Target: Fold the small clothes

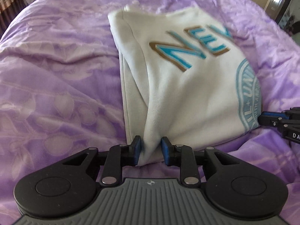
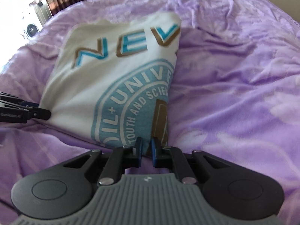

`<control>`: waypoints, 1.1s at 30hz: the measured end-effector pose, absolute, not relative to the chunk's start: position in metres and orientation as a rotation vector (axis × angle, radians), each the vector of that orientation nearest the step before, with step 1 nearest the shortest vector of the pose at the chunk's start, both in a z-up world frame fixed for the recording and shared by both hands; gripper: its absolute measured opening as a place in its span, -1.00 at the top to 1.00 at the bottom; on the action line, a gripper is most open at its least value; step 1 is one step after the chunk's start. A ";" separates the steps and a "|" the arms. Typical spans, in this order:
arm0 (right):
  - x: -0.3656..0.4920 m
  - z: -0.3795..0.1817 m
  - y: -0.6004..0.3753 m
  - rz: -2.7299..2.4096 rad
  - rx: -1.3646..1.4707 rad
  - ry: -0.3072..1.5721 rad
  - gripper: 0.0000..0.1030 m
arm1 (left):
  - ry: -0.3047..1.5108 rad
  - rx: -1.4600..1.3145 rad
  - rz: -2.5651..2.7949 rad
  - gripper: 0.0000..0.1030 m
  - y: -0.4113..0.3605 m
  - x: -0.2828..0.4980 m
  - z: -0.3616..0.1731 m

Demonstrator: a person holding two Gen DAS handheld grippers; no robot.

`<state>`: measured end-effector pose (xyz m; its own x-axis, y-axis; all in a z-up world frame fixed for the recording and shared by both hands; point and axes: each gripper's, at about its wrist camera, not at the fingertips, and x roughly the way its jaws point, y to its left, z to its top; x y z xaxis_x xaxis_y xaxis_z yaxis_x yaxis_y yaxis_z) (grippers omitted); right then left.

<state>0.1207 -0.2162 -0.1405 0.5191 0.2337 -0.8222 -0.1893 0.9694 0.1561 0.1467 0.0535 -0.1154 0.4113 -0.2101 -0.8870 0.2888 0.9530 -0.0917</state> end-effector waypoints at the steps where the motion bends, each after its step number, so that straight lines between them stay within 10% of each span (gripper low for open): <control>1: 0.119 -0.135 -0.218 0.258 0.061 0.977 0.91 | 1.090 0.067 -0.320 0.39 0.056 0.146 -0.109; 33: 0.199 -0.148 -0.231 0.225 0.150 0.900 0.93 | 1.028 -0.009 -0.267 0.36 0.056 0.226 -0.114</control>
